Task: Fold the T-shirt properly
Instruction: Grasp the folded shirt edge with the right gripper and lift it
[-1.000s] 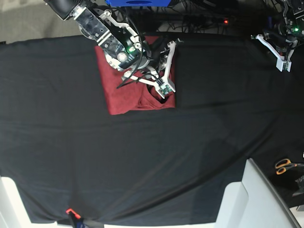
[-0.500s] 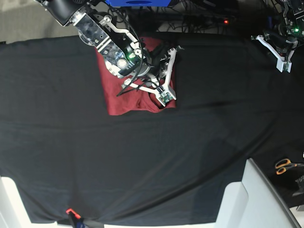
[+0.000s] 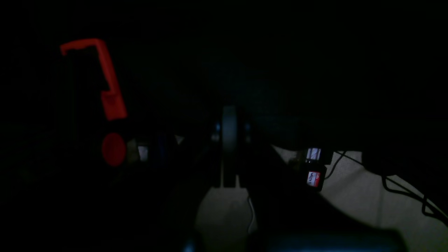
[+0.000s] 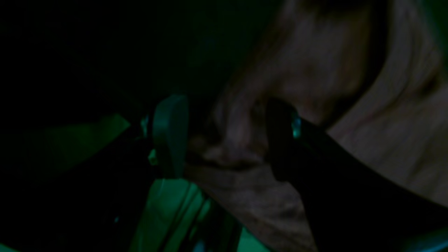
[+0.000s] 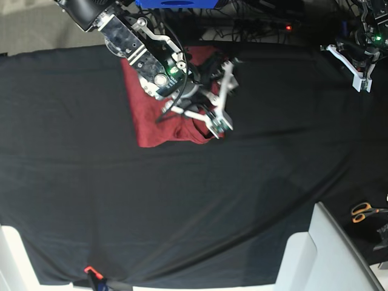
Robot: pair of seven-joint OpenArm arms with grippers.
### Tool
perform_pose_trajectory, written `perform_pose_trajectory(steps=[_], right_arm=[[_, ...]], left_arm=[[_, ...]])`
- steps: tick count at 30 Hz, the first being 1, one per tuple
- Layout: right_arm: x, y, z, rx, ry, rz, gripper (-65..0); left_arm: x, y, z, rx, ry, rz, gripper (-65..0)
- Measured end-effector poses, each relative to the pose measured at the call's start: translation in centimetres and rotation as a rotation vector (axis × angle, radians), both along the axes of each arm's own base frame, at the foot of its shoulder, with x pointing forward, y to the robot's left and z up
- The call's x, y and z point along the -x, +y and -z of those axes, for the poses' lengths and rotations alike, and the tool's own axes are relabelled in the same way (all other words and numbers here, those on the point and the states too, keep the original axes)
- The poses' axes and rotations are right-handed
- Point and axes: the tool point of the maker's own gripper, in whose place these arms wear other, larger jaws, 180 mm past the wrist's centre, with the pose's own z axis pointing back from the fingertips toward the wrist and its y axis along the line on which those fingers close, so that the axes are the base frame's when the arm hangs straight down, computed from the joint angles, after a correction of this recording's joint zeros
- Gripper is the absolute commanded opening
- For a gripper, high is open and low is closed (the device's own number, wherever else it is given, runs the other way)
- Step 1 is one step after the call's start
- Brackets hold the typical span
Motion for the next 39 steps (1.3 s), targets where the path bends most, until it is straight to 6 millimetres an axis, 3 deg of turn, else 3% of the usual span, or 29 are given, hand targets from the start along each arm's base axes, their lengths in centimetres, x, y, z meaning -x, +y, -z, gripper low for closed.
perform_pose_trajectory(steps=[3,7,11,14,17,19,24,28,33,39], right_arm=[[-1.2,-0.5,-1.7,-0.029,-0.056,0.011,-30.9],[-4.9,-3.5,-1.0,0.031,-0.071,0.101,-30.9],[-8.6,-4.4,-0.9,0.078,-0.106,0.112,-31.5],[-9.8,-5.0,-0.1,0.119,-0.102,0.111,-41.3],[-9.9,-5.4,1.0,0.147,-0.078,0.114,-59.0],[-9.7,-5.4,1.3,0.149,-0.067,0.114,-65.0],[-9.4,-5.5,1.6,0.149,-0.057,0.114,-64.4],[-8.5,-6.0,4.0,0.183,-0.004,0.117,-64.4],[-7.8,-4.5,5.8,0.156,0.02,0.125,-64.4],[-7.5,-2.7,5.5,0.145,0.015,0.1,-64.4]], left_arm=[[0.0,0.0,0.0,0.0,0.001,0.0,-65.0],[0.0,0.0,0.0,0.0,-0.001,0.0,-65.0],[0.0,0.1,0.0,-0.002,-0.001,0.001,-65.0],[-0.1,0.0,0.0,0.0,-0.001,0.0,-65.0],[-0.1,0.0,0.0,0.0,-0.002,0.0,-65.0],[0.0,0.0,0.0,0.0,-0.001,0.001,-65.0],[-0.1,0.0,0.0,0.0,-0.001,0.0,-65.0],[-0.1,0.0,0.0,-0.001,-0.001,0.001,-65.0],[0.0,0.0,0.0,0.0,0.0,0.0,-65.0],[0.0,0.0,0.0,0.001,-0.001,-0.001,-65.0]])
